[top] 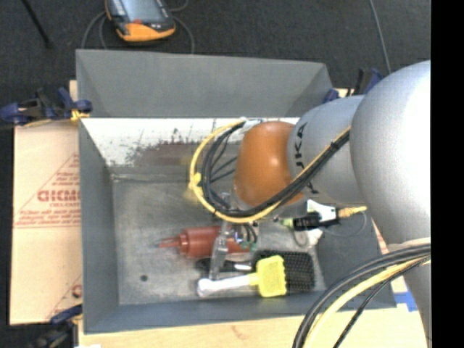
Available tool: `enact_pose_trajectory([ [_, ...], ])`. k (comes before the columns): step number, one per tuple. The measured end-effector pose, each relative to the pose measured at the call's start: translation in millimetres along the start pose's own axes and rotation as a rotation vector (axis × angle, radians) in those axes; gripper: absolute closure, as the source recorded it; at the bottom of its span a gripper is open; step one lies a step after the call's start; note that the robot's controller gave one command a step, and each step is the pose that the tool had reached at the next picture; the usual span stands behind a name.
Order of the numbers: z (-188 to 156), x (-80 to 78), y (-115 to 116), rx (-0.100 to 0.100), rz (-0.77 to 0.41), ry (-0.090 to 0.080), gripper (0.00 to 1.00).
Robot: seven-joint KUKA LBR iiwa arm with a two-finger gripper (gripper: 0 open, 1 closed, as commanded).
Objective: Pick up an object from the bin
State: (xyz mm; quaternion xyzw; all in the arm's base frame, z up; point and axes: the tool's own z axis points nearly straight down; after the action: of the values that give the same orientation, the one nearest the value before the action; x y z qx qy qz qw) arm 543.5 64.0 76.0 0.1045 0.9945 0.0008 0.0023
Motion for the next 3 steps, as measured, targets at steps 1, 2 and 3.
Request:
enact_pose_trajectory([
  [1, -0.8, -9.1, 3.4, 0.001, -0.147, 0.003, 1.0],
  [2, -0.8, -9.1, 3.4, 0.001, -0.146, 0.003, 1.0],
  [3, -5.4, -7.9, 3.1, 0.001, -0.146, 0.006, 1.0],
])
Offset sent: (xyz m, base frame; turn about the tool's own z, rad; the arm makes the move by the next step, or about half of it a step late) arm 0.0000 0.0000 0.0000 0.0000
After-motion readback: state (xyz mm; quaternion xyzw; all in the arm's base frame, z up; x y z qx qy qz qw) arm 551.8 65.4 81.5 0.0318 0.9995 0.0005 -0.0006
